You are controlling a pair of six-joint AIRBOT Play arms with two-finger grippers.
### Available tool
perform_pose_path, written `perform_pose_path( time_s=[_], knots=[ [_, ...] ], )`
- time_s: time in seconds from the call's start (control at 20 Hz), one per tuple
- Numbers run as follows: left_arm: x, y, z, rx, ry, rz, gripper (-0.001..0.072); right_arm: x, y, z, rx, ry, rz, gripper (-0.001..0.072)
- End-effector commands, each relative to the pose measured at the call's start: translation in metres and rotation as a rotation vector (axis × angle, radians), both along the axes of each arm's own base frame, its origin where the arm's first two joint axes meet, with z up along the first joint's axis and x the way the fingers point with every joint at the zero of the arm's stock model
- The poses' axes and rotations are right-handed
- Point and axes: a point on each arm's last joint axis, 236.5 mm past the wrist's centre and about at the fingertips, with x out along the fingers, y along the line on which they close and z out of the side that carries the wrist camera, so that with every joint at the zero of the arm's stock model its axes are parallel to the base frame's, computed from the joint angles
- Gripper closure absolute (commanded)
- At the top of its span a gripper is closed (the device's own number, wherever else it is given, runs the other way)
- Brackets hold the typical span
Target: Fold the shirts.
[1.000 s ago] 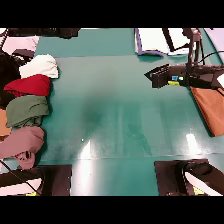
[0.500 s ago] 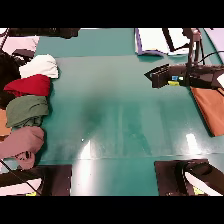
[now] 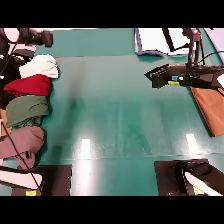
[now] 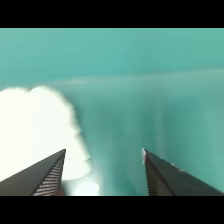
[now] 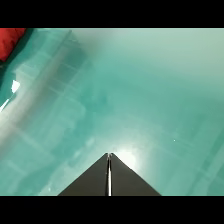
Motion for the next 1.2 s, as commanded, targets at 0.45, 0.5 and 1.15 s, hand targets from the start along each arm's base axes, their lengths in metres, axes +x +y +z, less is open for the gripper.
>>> perform_pose_path(
  time_s=[0.45, 0.5, 1.15],
  knots=[
    [0.035, 0.119, -0.181, 0.009, 0.224, 0.192, 0.0132, 0.000, 0.000, 0.001, 0.001, -0.001, 0.000, 0.0694],
    [0.035, 0.118, -0.186, 0.005, 0.229, 0.192, 0.0132, 0.000, 0.000, 0.001, 0.001, -0.001, 0.000, 0.0695],
    [0.043, 0.098, 0.003, 0.022, -0.103, 0.156, 0.0687, 0.014, -0.012, 0.074, 0.020, -0.180, -0.042, 0.0694]
  ],
)
